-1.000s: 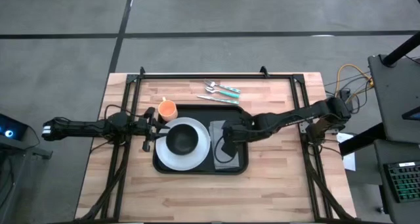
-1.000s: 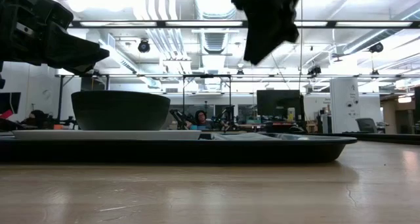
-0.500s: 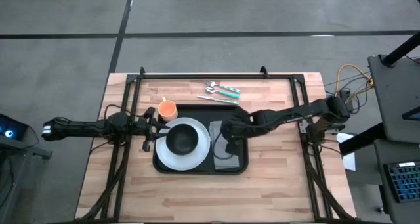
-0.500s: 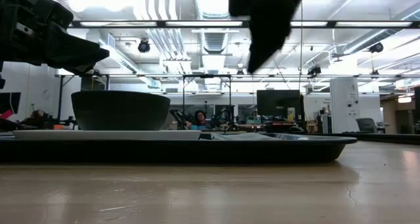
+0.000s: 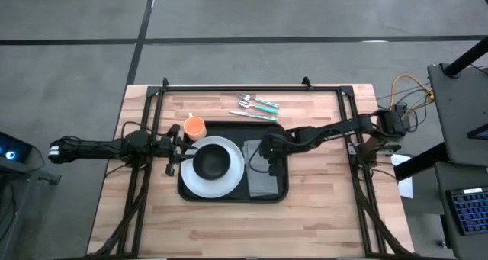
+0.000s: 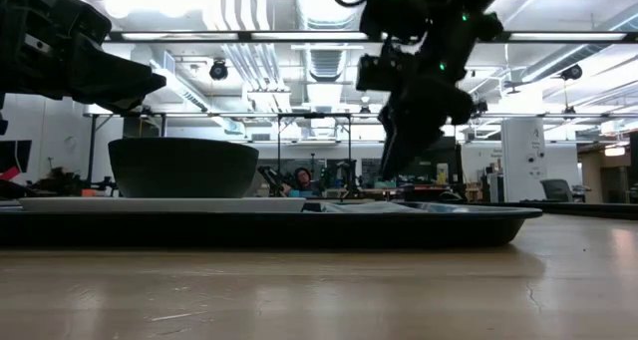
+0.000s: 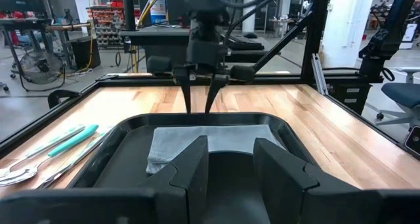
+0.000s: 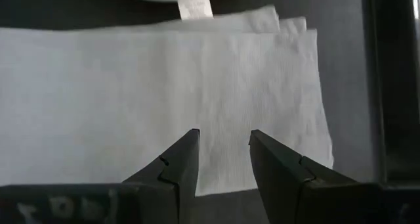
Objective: Set up tray
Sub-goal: Put the gray tablecloth on the black table tray to the right of the white plate
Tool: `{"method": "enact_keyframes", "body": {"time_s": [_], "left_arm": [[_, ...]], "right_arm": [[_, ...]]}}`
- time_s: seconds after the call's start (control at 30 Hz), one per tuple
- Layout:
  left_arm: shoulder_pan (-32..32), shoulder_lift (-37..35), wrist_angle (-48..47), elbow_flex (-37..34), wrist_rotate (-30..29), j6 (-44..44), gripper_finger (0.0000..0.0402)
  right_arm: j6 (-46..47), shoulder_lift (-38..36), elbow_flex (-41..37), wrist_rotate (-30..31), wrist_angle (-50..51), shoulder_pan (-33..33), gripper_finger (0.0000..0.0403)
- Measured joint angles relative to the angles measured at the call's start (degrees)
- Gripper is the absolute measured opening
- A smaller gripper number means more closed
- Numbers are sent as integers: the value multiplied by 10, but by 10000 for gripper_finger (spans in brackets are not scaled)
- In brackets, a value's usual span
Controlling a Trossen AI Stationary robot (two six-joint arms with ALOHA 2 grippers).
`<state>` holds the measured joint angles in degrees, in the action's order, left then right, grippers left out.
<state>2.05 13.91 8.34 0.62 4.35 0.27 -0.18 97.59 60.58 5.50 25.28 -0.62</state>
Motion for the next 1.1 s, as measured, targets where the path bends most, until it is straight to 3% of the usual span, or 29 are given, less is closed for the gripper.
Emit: {"method": "enact_keyframes", "body": {"time_s": [0.2, 1.1], "left_arm": [[0, 0, 0, 0, 0, 0, 105], [0, 0, 0, 0, 0, 0, 105]], "right_arm": [[-5, 0, -40, -40, -53, 18, 123], [-29, 0, -72, -45, -107, 21, 123]]}}
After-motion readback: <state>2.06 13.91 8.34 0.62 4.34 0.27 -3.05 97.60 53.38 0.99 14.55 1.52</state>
